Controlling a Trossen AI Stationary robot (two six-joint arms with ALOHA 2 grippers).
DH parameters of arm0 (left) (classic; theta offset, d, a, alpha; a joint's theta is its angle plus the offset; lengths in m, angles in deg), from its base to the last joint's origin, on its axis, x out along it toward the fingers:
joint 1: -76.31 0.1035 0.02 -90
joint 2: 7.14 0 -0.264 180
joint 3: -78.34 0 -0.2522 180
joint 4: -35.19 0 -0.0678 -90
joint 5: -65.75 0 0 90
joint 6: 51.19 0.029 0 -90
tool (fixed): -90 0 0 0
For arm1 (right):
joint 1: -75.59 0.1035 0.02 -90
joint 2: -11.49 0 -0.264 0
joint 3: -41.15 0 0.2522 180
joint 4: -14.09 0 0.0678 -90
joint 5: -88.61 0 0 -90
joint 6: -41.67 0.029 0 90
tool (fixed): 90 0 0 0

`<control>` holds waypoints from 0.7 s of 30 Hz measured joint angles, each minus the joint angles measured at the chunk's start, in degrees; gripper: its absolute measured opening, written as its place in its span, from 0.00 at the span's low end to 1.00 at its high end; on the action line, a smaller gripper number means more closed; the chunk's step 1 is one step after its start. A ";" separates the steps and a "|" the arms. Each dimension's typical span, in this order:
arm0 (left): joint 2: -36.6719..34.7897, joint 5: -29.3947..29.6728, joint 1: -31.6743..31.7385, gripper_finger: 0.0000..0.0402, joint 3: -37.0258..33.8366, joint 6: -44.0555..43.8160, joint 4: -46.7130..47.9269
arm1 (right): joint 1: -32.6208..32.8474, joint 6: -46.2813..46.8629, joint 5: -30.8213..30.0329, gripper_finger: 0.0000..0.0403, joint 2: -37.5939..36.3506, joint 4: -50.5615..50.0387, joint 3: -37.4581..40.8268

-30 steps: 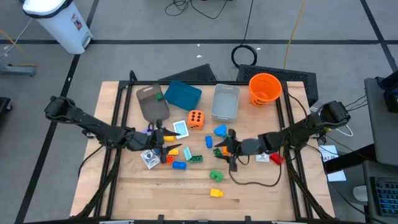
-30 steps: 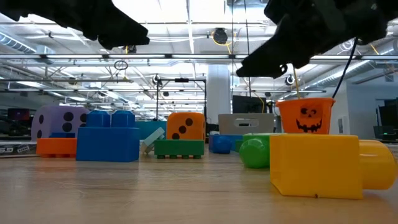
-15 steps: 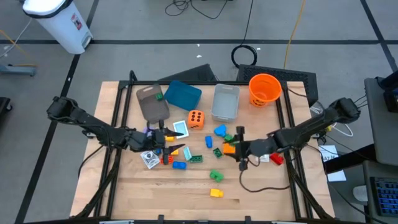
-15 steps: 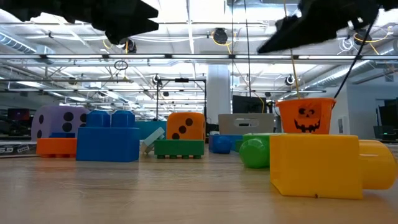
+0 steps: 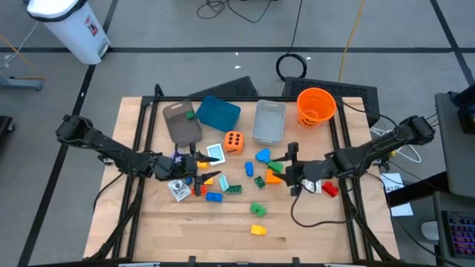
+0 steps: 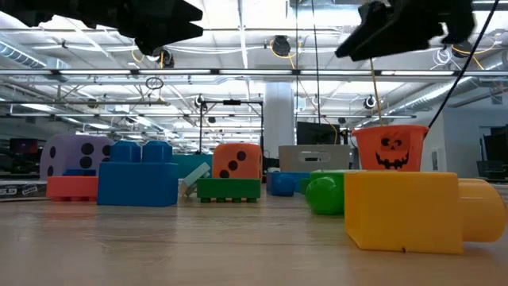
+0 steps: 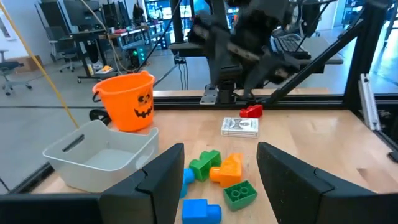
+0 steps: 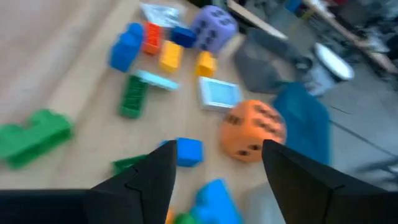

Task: Pick & Place Toys
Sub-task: Put the green game piece into the black bin

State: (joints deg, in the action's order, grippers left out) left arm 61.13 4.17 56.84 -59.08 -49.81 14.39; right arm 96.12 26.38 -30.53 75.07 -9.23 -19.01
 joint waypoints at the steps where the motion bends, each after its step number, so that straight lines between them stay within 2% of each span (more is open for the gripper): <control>1: 0.00 -0.02 0.34 0.53 0.00 0.16 0.00 | -0.45 -0.48 -1.35 0.58 0.39 -1.78 -2.10; 3: 0.00 -0.04 1.15 0.53 0.00 0.02 0.02 | -1.50 -0.58 -2.85 0.60 1.11 -5.76 -5.96; 8: 0.00 -0.06 3.11 0.53 0.00 -1.52 0.11 | -3.63 4.25 -2.30 0.64 3.51 -13.47 -12.73; 11: 0.00 -0.06 3.97 0.53 0.00 -1.51 0.24 | -3.64 6.99 -1.22 0.68 5.32 -16.90 -13.22; 17: 0.00 -0.18 5.64 0.53 0.00 -1.25 0.63 | -3.64 15.88 5.78 0.74 11.43 -22.75 -13.10; 21: 0.00 -3.63 6.65 0.53 0.00 -1.25 1.47 | -3.74 19.30 7.89 0.77 15.94 -24.12 -12.36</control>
State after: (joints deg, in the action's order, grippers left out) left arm 61.13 0.55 63.48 -59.08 -51.07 15.86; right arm 92.37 45.67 -22.63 91.01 -33.35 -31.37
